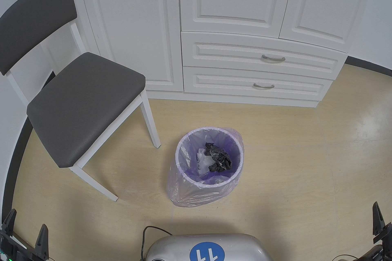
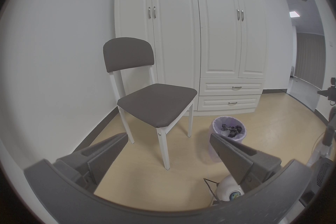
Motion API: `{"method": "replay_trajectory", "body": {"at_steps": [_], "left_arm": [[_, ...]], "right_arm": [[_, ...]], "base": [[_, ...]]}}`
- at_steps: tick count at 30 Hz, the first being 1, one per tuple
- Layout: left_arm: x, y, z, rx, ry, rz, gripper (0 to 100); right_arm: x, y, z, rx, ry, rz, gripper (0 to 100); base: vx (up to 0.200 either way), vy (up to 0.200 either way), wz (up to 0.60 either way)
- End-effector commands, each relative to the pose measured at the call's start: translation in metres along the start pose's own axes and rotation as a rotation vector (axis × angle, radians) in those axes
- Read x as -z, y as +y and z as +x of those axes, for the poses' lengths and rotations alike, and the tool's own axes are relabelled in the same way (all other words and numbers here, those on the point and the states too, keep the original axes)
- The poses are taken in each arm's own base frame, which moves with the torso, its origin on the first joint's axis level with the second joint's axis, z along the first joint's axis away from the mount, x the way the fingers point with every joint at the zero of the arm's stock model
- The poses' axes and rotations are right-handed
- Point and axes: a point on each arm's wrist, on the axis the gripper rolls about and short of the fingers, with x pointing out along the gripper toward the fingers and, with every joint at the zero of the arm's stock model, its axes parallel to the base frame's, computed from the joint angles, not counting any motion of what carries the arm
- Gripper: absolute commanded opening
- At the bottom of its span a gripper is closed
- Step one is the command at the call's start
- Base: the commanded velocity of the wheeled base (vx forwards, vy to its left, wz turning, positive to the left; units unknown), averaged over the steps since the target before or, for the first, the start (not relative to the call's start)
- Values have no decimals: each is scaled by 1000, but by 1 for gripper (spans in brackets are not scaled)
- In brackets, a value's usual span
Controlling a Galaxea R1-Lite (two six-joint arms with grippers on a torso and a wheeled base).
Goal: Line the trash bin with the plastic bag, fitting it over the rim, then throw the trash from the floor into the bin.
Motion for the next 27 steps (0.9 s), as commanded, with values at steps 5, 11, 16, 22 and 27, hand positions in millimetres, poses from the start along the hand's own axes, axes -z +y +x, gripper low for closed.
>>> {"method": "replay_trajectory", "body": {"at_steps": [5,11,16,22,27], "left_arm": [[0,-2,-1,100,-16,7,100],[0,-3,-1,114,-17,4,100],[0,-3,-1,117,-15,-28,100],[0,-7,-3,336,-25,20,100],[-1,-6,-3,295,-21,-3,100]], "right_arm": [[13,2,-1,-112,83,-49,100],[13,2,-1,-118,82,-39,100],[13,2,0,-118,80,-43,100],[13,2,0,-115,80,-42,100],[12,2,0,-117,78,-42,100]], "base": [[0,0,0],[0,0,0],[0,0,0],[0,0,0],[0,0,0]]}}
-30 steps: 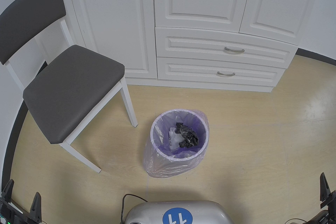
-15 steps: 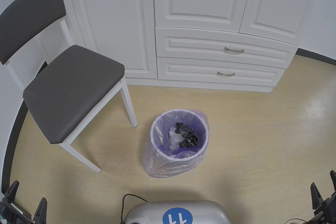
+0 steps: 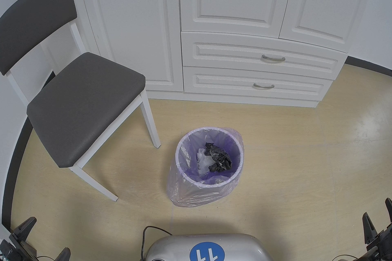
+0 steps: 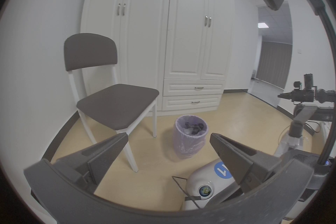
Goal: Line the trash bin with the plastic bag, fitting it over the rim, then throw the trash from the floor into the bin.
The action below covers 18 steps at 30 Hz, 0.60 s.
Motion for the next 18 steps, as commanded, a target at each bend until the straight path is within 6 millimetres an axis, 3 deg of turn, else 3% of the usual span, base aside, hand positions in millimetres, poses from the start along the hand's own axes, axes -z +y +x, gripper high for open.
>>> {"method": "replay_trajectory", "body": {"at_steps": [1,4,18], "left_arm": [[-1,2,-1,-90,-16,-6,100],[2,8,-2,-359,-1,-41,100],[6,7,1,-290,-2,-16,100]], "right_arm": [[5,0,0,0,3,1,100],[5,0,0,2,4,1,100],[5,0,0,0,5,1,100]], "base": [[0,0,0],[0,0,0],[0,0,0]]}}
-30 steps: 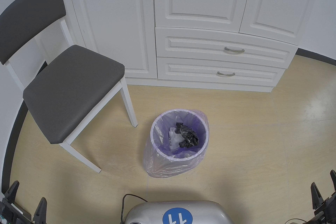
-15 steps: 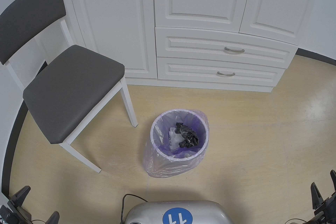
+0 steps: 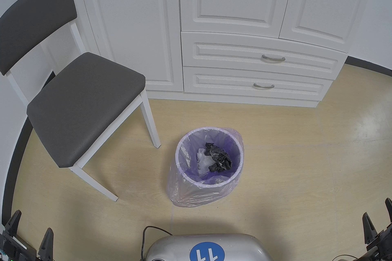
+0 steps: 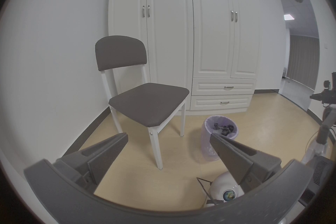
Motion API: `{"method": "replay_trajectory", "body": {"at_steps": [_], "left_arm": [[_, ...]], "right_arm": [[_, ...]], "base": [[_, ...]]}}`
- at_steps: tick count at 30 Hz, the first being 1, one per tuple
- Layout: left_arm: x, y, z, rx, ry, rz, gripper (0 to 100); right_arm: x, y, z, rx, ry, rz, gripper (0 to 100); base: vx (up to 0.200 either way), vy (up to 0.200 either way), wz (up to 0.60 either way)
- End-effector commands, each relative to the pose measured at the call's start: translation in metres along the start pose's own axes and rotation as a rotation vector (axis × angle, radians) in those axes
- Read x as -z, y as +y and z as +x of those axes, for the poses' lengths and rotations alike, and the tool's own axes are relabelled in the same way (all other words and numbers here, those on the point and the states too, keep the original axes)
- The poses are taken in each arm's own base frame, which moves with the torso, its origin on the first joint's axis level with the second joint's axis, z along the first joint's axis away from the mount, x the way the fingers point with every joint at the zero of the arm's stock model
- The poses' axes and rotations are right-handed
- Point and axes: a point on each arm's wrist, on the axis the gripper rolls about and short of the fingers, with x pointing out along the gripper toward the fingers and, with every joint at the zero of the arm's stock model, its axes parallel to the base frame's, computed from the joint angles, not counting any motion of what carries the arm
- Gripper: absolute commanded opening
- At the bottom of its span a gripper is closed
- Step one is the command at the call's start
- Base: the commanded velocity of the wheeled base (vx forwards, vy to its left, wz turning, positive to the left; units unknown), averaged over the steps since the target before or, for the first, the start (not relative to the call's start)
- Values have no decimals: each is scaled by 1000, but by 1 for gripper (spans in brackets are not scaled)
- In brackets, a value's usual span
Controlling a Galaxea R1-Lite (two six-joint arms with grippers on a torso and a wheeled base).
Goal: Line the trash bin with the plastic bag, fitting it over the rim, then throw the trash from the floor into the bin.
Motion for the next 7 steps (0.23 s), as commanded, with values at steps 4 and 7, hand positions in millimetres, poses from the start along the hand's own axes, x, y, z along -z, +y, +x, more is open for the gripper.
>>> {"method": "replay_trajectory", "body": {"at_steps": [4,7], "left_arm": [[3,0,0,-5,-9,-41,100],[3,0,0,-4,-9,-20,100]], "right_arm": [[5,0,0,0,2,2,100],[5,0,0,1,3,2,100]], "base": [[0,0,0],[0,0,0]]}}
